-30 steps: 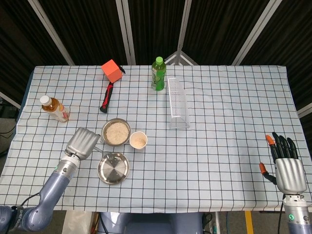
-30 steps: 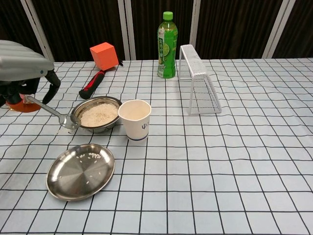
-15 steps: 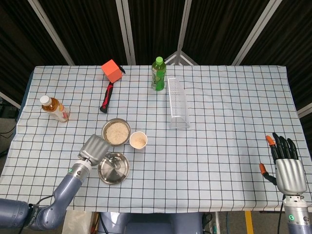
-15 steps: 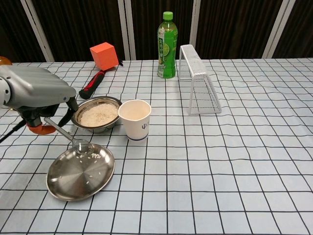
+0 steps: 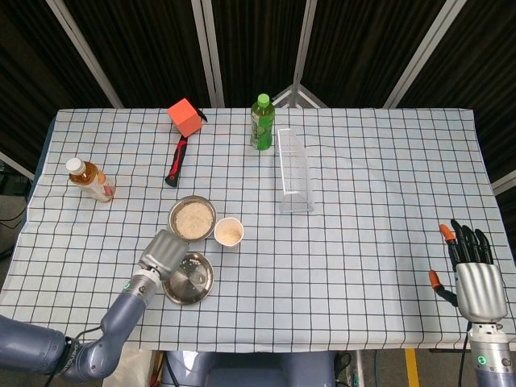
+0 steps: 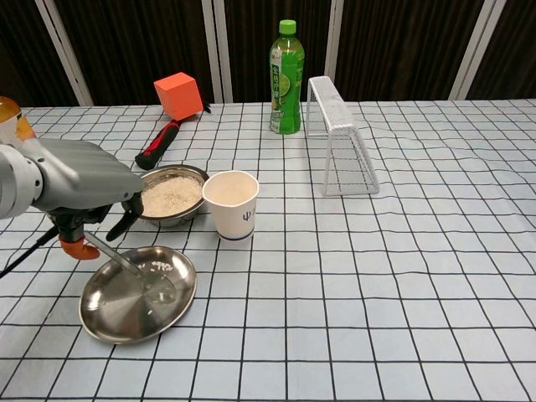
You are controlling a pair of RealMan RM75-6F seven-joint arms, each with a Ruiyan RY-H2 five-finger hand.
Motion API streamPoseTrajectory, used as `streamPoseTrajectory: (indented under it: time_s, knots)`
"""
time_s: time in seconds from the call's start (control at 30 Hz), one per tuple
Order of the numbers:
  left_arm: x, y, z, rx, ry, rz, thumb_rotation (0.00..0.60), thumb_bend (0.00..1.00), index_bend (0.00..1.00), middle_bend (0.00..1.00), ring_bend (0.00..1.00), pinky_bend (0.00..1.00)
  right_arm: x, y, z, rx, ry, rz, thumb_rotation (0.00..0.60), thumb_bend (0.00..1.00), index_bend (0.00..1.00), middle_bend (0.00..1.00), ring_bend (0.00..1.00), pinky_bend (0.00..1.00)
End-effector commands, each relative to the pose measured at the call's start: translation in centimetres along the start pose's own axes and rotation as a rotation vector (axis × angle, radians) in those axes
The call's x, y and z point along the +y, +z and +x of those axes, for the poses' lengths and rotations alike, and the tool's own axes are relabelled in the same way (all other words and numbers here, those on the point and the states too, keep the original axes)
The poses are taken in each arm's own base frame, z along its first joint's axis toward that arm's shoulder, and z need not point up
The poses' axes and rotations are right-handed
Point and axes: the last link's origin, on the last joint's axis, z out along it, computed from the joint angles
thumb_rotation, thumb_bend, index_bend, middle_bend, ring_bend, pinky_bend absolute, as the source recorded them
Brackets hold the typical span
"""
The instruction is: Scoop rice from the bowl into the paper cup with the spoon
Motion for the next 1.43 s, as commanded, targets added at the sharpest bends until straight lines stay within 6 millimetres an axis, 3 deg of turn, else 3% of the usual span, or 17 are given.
streamPoseTrajectory:
  time_s: [0.03, 0.33, 0.5, 0.57, 0.67, 0.77, 0.87, 0.97, 1.27, 1.43]
  knots:
    - [0.2, 0.0, -0.1, 0.004, -0.01, -0.004, 0.6, 0.27, 0.5, 0.98, 0.98, 1.0, 0.0, 0.0, 0.0, 0.001, 0.001, -0.002, 0.6, 0.38, 0.0, 0.0, 0.0, 0.0]
    - [-0.8, -0.1, -0.1, 0.017, -0.05, 0.023, 0.6, 0.25, 0.5, 0.96, 0.97, 1.0, 0.0, -0.1, 0.0, 0.0, 0.0, -0.002, 0.6, 0.38, 0.0, 0.0, 0.0, 0.0]
    - [-2.9, -0.6, 0.6, 0.1, -0.172, 0.079, 0.6, 0.25, 0.45, 0.83, 0.87, 0.92, -0.1, -0.1, 0.0, -0.002, 0.004, -0.003, 0.6, 0.38, 0.0, 0.0, 0.0, 0.0]
    - [-4.1, -1.1, 0.6, 0.162, -0.214, 0.103, 0.6, 0.25, 0.39, 0.72, 0.78, 0.83, -0.1, -0.1, -0.1, -0.003, 0.005, -0.003, 0.6, 0.38, 0.0, 0.0, 0.0, 0.0]
    - [-6.0, -2.5, -0.1, 0.259, -0.268, 0.136, 0.6, 0.25, 0.24, 0.46, 0.54, 0.6, 0.0, -0.1, -0.1, -0.004, 0.004, -0.005, 0.6, 0.38, 0.0, 0.0, 0.0, 0.0]
    - [-7.8, -4.5, -1.9, 0.358, -0.325, 0.167, 0.6, 0.22, 0.08, 0.19, 0.28, 0.38, 0.1, -0.1, -0.1, -0.006, 0.003, -0.007, 0.6, 0.38, 0.0, 0.0, 0.0, 0.0]
    - [-9.0, -6.5, -4.3, 0.431, -0.354, 0.183, 0.6, 0.14, 0.0, 0.01, 0.06, 0.14, 0.1, 0.0, -0.1, -0.009, 0.003, -0.011, 0.6, 0.38, 0.0, 0.0, 0.0, 0.0]
    - [-9.9, -8.1, -6.5, 0.467, -0.362, 0.216, 0.6, 0.06, 0.0, 0.0, 0.0, 0.0, 0.2, 0.0, -0.2, -0.012, 0.003, -0.015, 0.6, 0.38, 0.0, 0.0, 0.0, 0.0]
    - [-11.7, -12.5, -11.8, 0.48, -0.415, 0.325, 0.6, 0.01, 0.0, 0.0, 0.0, 0.0, 0.4, -0.1, -0.1, -0.015, 0.0, -0.027, 0.6, 0.38, 0.0, 0.0, 0.0, 0.0]
    - [-12.2, -13.9, -13.5, 0.465, -0.428, 0.35, 0.6, 0.01, 0.0, 0.0, 0.0, 0.0, 0.4, -0.1, 0.0, -0.016, -0.004, -0.023, 0.6, 0.38, 0.0, 0.0, 0.0, 0.0]
